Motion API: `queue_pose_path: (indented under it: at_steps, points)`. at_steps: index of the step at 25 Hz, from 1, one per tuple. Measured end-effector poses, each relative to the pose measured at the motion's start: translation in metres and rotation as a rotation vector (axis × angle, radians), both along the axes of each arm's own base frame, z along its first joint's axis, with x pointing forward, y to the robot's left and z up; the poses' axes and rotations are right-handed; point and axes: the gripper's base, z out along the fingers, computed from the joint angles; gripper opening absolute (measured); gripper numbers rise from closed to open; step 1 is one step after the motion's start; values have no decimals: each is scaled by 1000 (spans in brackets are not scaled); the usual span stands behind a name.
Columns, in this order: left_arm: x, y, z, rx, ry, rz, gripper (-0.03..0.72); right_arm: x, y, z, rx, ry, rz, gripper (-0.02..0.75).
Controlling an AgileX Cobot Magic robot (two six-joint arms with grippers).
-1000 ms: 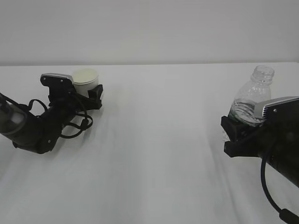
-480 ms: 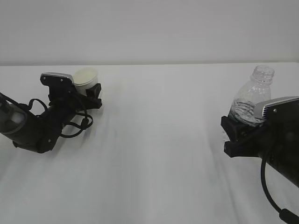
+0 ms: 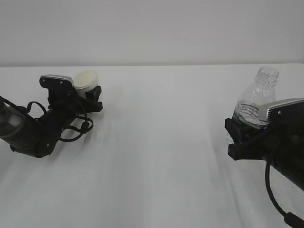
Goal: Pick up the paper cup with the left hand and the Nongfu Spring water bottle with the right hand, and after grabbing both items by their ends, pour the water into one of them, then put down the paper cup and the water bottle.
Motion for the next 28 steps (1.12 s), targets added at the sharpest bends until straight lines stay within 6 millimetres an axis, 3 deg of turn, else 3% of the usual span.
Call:
queue_pose_path:
  at_steps: [9, 19, 28]
  points:
    - [-28, 5, 34, 6, 8, -12, 450, 0, -1, 0, -6, -2, -5, 405]
    - [-82, -1, 78, 71, -5, -205, 450, 1, -2, 0, -4, -1, -20, 405]
    - [-110, -23, 76, 12, 89, -532, 450, 1, -2, 0, -5, -2, -20, 405]
